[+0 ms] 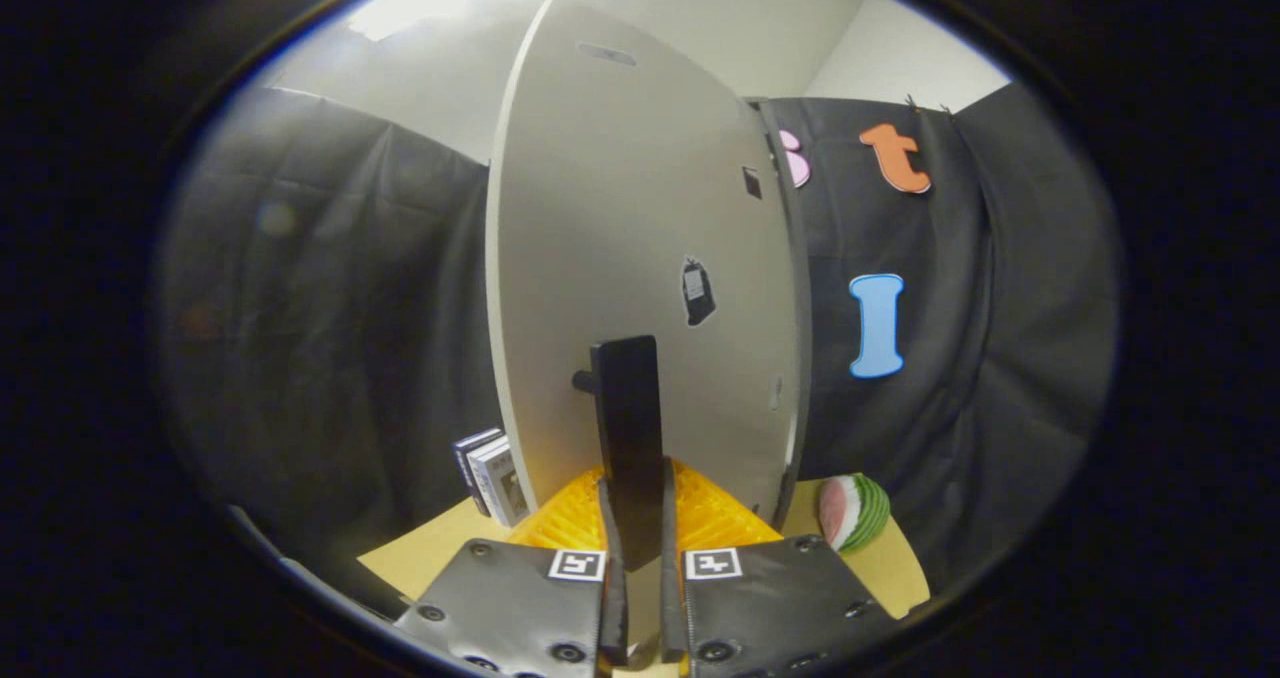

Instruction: Open the shoe cabinet door, grab the shoes and put them into the shoe cabinet, then close the shoe cabinet door.

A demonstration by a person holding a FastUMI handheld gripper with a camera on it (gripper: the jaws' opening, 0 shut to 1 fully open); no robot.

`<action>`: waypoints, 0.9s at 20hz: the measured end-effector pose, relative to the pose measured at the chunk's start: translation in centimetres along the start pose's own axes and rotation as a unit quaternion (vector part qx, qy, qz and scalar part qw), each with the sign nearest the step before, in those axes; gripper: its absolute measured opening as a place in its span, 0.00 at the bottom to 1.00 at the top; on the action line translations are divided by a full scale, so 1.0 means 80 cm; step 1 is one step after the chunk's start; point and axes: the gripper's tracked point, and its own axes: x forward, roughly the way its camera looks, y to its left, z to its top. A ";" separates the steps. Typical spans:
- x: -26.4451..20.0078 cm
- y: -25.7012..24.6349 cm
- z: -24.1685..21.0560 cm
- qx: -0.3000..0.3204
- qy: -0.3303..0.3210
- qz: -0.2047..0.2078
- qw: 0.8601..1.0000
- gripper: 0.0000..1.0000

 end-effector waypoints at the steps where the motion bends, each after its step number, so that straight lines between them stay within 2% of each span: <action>1: -0.004 -0.008 0.000 -0.002 0.000 -0.006 1.000 0.14; 9: -0.031 -0.074 -0.001 0.007 -0.003 -0.071 0.997 0.12; 18: -0.042 -0.125 0.001 0.011 -0.010 -0.110 0.994 0.11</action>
